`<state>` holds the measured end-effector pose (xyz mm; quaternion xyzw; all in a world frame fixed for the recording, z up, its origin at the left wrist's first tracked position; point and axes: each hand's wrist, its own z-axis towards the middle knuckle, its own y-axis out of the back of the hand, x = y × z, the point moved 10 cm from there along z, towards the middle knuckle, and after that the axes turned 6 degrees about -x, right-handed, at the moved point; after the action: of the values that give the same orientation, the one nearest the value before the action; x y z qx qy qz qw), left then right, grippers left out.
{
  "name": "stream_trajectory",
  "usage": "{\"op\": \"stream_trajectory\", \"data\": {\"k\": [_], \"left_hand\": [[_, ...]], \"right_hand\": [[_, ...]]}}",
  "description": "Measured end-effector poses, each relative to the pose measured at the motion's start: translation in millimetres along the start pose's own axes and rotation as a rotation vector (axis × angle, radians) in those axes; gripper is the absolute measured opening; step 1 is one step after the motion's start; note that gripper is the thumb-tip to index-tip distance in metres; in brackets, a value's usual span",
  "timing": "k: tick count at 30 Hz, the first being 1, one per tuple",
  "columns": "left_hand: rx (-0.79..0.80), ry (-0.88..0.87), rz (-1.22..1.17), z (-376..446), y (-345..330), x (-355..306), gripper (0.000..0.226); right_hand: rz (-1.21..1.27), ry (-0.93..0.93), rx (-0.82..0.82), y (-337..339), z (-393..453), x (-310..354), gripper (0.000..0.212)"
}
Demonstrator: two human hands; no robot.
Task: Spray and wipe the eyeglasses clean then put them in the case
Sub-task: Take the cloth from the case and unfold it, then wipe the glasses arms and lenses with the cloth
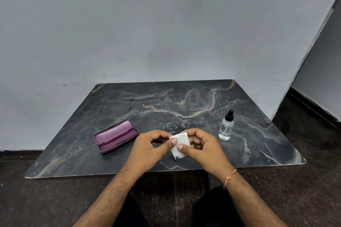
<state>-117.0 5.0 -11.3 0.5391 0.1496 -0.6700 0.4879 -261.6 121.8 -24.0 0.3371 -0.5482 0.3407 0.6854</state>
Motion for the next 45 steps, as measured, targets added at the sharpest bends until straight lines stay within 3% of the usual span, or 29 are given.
{"op": "stream_trajectory", "data": {"k": [1,6,10,16,23,31,36,41,45], "left_hand": [[-0.002,0.012,-0.012,0,0,5,0.002],[-0.149,-0.023,0.128,7,14,43,0.025],[-0.1,-0.107,0.366,24,10,69,0.048],[-0.06,-0.239,0.453,50,-9,65,0.035],[-0.088,-0.44,0.506,49,-15,42,0.014],[-0.033,-0.436,0.506,44,-19,43,0.013],[-0.003,-0.44,0.486,45,-22,46,0.011],[0.029,-0.457,0.471,44,-25,46,0.012],[0.047,-0.48,0.487,44,-27,47,0.011]], "right_hand": [[0.012,-0.021,-0.013,0,0,-5,0.029],[0.069,-0.102,-0.171,16,-4,-29,0.023],[-0.016,-0.085,-0.309,34,-7,-39,0.016],[-0.24,0.013,-0.409,45,-8,-35,0.016],[-0.465,0.113,-0.44,42,10,-27,0.017],[-0.597,0.207,-0.417,25,45,-30,0.003],[-0.695,0.289,-0.458,10,58,-28,0.008],[-0.725,0.307,-0.362,-4,64,-39,0.009],[-0.733,0.283,-0.265,-12,67,-43,0.028]]}}
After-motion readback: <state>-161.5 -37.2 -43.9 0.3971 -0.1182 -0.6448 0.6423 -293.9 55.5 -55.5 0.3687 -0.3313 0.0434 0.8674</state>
